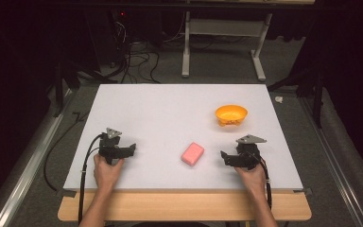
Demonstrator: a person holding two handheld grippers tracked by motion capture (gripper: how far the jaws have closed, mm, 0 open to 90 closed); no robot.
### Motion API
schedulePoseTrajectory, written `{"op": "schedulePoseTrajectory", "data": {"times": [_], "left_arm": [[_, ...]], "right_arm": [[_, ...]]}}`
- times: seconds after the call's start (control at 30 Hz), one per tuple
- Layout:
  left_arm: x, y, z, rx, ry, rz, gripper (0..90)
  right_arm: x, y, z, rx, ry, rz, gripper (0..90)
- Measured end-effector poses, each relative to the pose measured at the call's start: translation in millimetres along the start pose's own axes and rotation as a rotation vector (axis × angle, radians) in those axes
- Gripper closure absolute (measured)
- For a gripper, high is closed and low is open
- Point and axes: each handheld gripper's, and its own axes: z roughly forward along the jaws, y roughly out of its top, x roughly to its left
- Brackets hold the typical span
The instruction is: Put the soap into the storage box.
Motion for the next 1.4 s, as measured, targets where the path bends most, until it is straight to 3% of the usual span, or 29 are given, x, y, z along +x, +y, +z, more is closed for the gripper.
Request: {"op": "schedulePoseTrajectory", "data": {"times": [0.27, 0.6, 0.77, 1.4], "left_arm": [[0.0, 0.0, 0.0, 0.000, 0.000, 0.000, 15.2], [0.0, 0.0, 0.0, 0.000, 0.000, 0.000, 15.2], [0.0, 0.0, 0.0, 0.000, 0.000, -0.001, 15.1], [-0.1, -0.1, 0.2, -0.002, 0.000, -0.002, 15.2]], "right_arm": [[14.1, 6.7, -5.3, -0.033, 0.065, -0.024, 15.9], [39.0, 19.9, -7.5, -0.059, 0.144, -0.099, 15.3], [48.4, 24.4, -5.2, -0.061, 0.167, -0.136, 14.8], [74.6, 39.1, 10.7, -0.050, 0.248, -0.197, 12.4]]}}
